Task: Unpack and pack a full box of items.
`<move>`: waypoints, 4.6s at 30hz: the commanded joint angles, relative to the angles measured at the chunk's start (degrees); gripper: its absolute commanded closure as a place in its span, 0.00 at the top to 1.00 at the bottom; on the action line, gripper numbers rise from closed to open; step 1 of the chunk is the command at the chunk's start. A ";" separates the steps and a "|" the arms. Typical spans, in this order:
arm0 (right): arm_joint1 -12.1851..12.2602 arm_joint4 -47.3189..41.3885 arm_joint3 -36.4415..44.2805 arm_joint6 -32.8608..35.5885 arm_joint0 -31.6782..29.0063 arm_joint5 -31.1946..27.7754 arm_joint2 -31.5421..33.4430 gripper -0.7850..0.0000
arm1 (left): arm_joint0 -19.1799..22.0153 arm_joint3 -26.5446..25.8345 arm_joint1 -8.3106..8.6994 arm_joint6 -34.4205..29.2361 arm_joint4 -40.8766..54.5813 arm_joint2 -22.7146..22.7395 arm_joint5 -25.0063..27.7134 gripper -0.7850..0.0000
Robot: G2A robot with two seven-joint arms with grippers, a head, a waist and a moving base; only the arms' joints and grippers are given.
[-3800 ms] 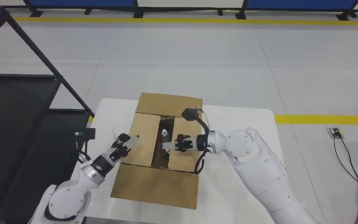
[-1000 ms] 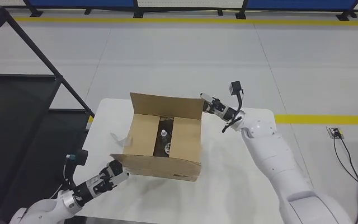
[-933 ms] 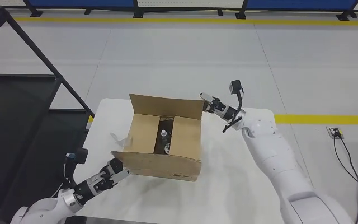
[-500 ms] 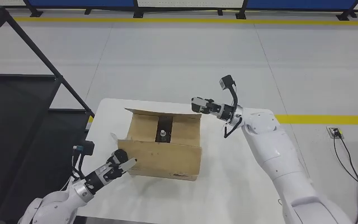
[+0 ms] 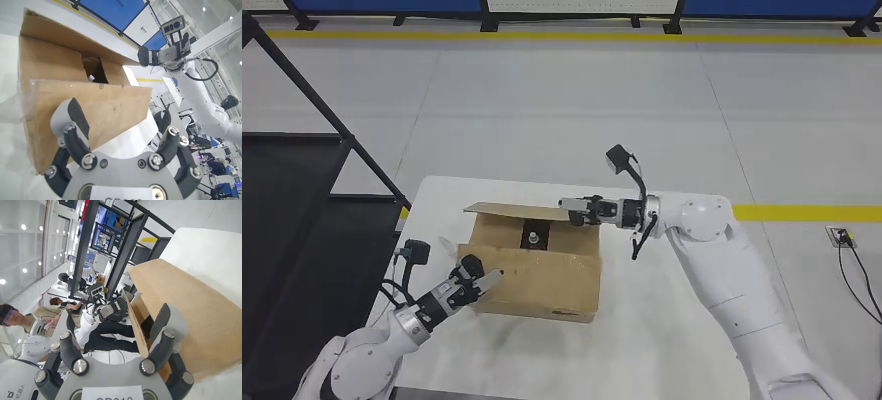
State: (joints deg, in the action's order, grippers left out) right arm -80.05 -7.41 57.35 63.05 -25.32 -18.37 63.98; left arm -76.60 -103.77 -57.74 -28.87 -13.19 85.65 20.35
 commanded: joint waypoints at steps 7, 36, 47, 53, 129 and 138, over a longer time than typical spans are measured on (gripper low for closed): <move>-0.31 1.04 1.04 0.86 0.29 8.30 -3.11 1.00 | 2.55 1.62 -0.42 0.99 -0.29 -2.32 -1.02 1.00; -1.75 -6.92 -7.72 1.26 -0.64 7.80 -6.90 1.00 | 5.00 3.17 -1.73 11.40 3.38 -0.71 -5.38 1.00; -1.58 -5.99 -7.67 0.46 -1.38 6.20 -7.17 1.00 | -6.83 3.33 -1.21 16.91 9.79 14.92 -7.03 1.00; -1.66 -5.60 -7.89 0.13 -1.15 5.68 -7.59 1.00 | -10.06 3.88 -1.30 15.45 13.62 17.02 -4.49 1.00; -3.21 -4.18 -14.31 -2.27 3.64 4.76 -10.57 1.00 | 0.40 20.70 -2.51 -4.66 30.22 10.97 -7.39 1.00; -3.01 -4.13 -13.33 -5.35 3.02 1.77 -9.40 1.00 | 8.54 29.05 -4.09 -2.36 31.40 2.01 -8.45 1.00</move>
State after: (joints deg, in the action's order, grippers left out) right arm -83.22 -11.46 43.52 57.79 -22.01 -15.96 54.18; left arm -68.61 -75.40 -61.72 -31.28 17.89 88.17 11.67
